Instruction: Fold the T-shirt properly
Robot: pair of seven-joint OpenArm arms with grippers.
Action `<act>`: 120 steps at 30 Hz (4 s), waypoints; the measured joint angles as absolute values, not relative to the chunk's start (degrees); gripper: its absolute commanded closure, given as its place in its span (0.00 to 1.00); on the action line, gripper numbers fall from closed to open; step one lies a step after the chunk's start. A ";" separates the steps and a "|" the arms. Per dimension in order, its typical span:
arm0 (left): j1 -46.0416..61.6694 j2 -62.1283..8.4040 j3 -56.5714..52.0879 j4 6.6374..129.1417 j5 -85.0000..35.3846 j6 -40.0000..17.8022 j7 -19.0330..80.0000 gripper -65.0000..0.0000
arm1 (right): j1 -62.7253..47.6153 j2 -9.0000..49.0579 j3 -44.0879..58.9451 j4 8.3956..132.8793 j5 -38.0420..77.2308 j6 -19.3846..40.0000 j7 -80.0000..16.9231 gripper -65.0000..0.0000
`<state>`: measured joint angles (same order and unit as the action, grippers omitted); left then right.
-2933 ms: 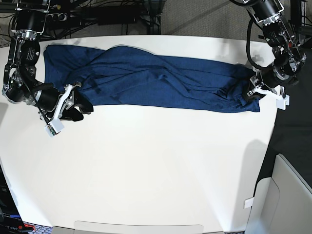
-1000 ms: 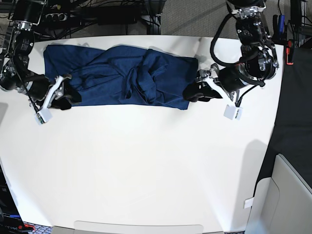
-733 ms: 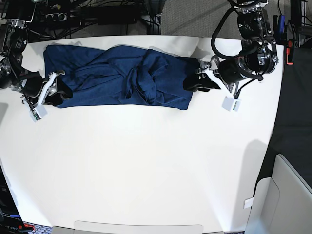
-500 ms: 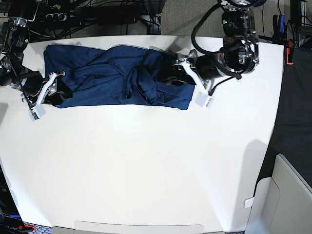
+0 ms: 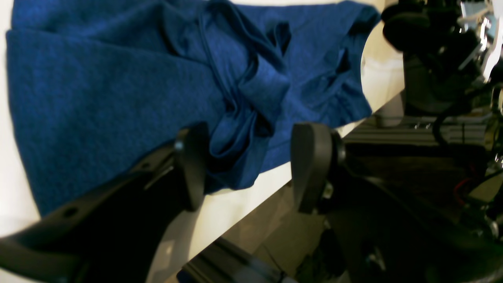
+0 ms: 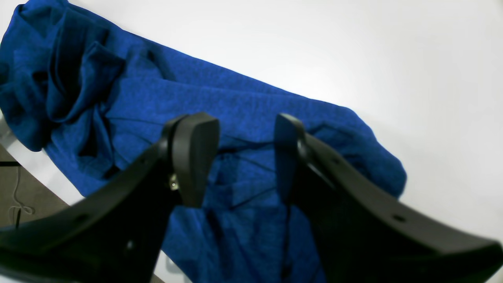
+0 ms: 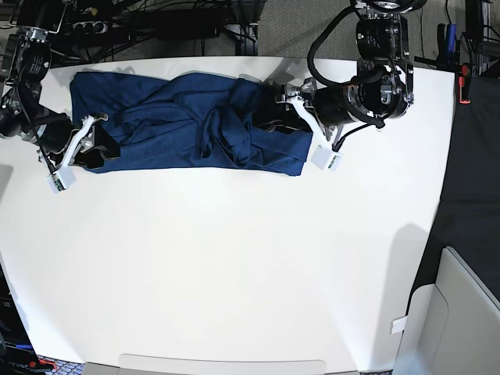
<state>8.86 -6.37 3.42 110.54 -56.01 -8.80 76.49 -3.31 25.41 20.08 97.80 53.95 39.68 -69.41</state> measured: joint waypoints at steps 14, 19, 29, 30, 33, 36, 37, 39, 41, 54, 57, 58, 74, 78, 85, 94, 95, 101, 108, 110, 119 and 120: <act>8.82 -6.48 5.21 101.62 -56.14 -8.82 76.20 0.56 | -3.18 25.47 20.08 97.80 53.95 39.68 -69.41 0.57; 8.75 -6.35 11.90 101.62 -56.18 -8.82 76.29 0.56 | -3.18 25.47 20.08 97.80 53.95 39.68 -69.41 0.57; 4.69 -3.25 14.74 101.82 -56.64 -25.08 76.42 0.69 | -3.16 25.52 20.08 97.82 54.02 39.68 -69.38 0.57; 4.40 -2.52 15.00 101.82 -56.62 -25.10 76.49 0.70 | -3.16 25.52 20.08 97.82 53.95 39.66 -69.38 0.57; 3.75 -2.42 15.86 101.82 -56.77 -25.15 76.77 0.73 | -3.16 25.47 20.08 97.76 53.98 39.68 -69.41 0.57; 2.61 -2.66 15.64 101.80 -56.53 -25.15 76.69 0.79 | -2.50 25.36 20.08 97.76 53.98 39.68 -69.38 0.57; 2.52 -2.63 15.66 101.80 -56.55 -25.17 76.66 0.80 | -2.26 25.39 20.08 97.76 53.95 39.68 -69.38 0.57; 2.70 -2.55 15.70 101.80 -56.58 -25.15 76.77 0.81 | -2.22 25.76 20.08 97.76 53.95 39.68 -69.41 0.57; 2.94 -2.55 15.70 101.80 -56.58 -25.15 76.95 0.81 | -2.20 25.78 20.08 97.76 53.93 39.68 -69.43 0.57; 3.01 -6.11 5.69 101.80 -56.23 -25.15 76.51 0.82 | -2.09 25.69 20.08 97.76 53.93 39.66 -69.43 0.57; 3.01 -6.50 0.19 101.71 -56.58 -25.12 76.47 0.82 | -2.07 25.69 20.08 97.76 53.95 39.68 -69.41 0.57; 3.01 -6.70 -1.91 101.45 -56.53 -25.12 76.44 0.82 | -2.09 25.71 20.08 97.76 53.95 39.68 -69.41 0.57; 8.27 -8.10 -14.76 100.86 -56.36 -24.99 76.73 0.82 | -6.68 31.48 19.97 97.84 54.00 39.68 -69.41 0.49; 8.27 -8.14 -14.74 100.86 -56.36 -24.99 76.75 0.82 | -7.77 31.53 19.97 97.86 53.95 39.68 -69.30 0.49; 8.43 -8.12 -14.74 100.86 -56.36 -24.99 76.77 0.82 | -12.21 31.35 23.97 97.86 54.02 39.68 -69.63 0.36; 8.40 -8.16 -14.11 100.86 -56.53 -25.02 76.86 0.82 | -12.71 28.97 31.59 97.69 53.84 39.68 -72.86 0.01; 8.40 -8.27 -13.47 100.86 -56.51 -25.02 76.88 0.82 | -12.38 28.82 31.55 97.49 53.93 39.70 -72.84 0.01; 8.38 -8.12 -11.18 100.86 -56.64 -25.06 76.71 0.82 | -9.02 25.82 31.40 88.68 53.60 39.66 -72.40 0.03; 8.38 -8.27 -11.20 100.86 -56.58 -25.10 76.73 0.82 | -5.15 23.03 31.88 82.43 51.88 40.32 -70.02 0.07; 8.43 -8.27 -11.20 100.86 -56.55 -25.08 76.75 0.82 | -5.13 21.80 32.03 83.02 50.70 40.34 -69.36 0.07; 8.32 -8.25 -11.20 100.86 -56.55 -25.12 76.75 0.82 | -6.11 20.51 23.22 89.60 50.87 40.47 -71.70 0.15; 8.25 -8.25 -11.20 100.86 -56.53 -25.10 76.75 0.82 | -6.35 19.88 23.22 90.74 50.83 40.38 -72.97 0.17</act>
